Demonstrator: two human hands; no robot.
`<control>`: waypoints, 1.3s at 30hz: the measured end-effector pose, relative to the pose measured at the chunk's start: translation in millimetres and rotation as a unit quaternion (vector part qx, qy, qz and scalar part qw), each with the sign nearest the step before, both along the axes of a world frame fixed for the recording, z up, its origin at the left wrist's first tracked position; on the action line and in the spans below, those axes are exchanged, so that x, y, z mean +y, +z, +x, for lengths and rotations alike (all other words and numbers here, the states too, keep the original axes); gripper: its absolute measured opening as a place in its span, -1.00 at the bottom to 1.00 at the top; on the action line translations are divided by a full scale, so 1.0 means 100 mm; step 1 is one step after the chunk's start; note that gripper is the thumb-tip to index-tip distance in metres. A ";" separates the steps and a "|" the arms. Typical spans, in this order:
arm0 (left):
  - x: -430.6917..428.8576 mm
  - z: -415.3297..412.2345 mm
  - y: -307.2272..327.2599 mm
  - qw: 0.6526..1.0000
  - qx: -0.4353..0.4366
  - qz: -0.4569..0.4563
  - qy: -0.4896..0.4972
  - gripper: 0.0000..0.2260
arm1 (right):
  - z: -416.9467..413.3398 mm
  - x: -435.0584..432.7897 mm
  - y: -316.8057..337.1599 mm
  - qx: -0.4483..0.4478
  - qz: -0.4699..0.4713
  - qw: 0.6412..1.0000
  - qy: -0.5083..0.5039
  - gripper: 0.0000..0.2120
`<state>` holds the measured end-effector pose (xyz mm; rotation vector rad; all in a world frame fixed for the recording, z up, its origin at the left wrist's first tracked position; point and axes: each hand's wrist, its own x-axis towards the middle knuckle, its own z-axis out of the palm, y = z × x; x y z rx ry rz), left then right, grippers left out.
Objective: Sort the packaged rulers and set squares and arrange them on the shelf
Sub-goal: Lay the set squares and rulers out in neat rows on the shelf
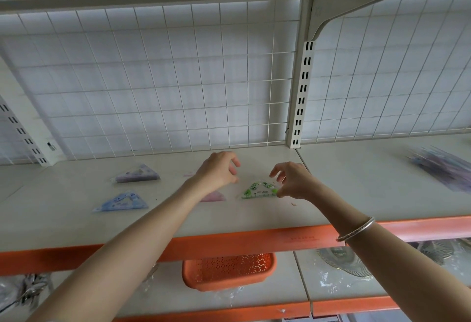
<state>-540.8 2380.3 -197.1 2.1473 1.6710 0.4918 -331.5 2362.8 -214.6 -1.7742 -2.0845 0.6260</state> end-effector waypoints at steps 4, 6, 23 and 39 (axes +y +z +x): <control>-0.05 0.07 -0.07 0.998 0.048 -0.012 -0.031 -0.62 | -0.01 0.01 -0.01 0.000 -0.001 1.000 0.000 -0.56; -0.08 0.12 -0.13 0.997 0.065 -0.018 -0.040 -0.60 | -0.02 0.01 -0.01 -0.001 -0.001 1.000 -0.002 -0.55; -0.13 0.21 -0.28 0.998 0.061 -0.002 -0.012 -0.60 | -0.03 -0.04 -0.05 0.020 -0.001 1.000 -0.024 -0.62; -0.10 -0.33 0.13 0.990 0.127 -0.013 -0.052 -0.53 | -0.31 -0.06 0.05 0.005 0.071 0.995 0.070 -0.67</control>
